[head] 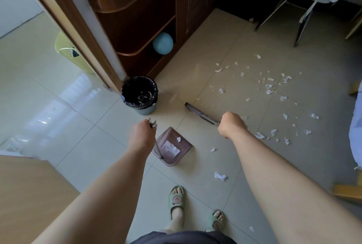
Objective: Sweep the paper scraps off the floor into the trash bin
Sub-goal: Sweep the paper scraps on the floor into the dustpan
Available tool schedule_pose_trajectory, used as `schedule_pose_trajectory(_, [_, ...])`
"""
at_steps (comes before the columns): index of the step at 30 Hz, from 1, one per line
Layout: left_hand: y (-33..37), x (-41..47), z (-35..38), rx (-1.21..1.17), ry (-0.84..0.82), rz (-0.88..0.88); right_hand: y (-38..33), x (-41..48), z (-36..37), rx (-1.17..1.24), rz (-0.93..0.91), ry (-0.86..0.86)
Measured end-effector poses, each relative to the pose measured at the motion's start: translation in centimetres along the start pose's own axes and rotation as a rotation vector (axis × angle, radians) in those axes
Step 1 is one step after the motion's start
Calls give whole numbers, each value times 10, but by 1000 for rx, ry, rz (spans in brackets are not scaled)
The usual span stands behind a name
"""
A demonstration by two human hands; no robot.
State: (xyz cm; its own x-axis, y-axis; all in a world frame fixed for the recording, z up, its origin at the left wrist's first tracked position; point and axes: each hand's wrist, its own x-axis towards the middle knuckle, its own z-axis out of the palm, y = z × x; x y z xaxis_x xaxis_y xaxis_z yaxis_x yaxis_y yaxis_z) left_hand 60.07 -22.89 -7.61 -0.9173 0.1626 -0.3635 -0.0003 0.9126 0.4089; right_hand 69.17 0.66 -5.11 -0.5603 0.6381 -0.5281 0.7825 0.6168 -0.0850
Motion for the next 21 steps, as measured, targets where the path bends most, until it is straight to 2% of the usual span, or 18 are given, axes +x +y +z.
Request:
schedule_pose_trajectory(6, [0, 8, -2, -40, -31, 4, -5, -8, -1, -157, -71, -119])
schedule_pose_trajectory(12, [0, 6, -1, -36, -46, 44, -12, -23, -50, -329, -136, -237])
schedule_pose_trajectory(14, [0, 6, -2, -36, -59, 48, -10, -27, -63, -306, -124, -227])
schedule_pose_trajectory(19, [0, 2, 0, -49, -90, 45, -6, -36, -66, -236, -176, -47])
schedule_pose_trajectory(21, [-1, 0, 1, -46, -90, 40, -7, -36, -64, -217, -165, -35])
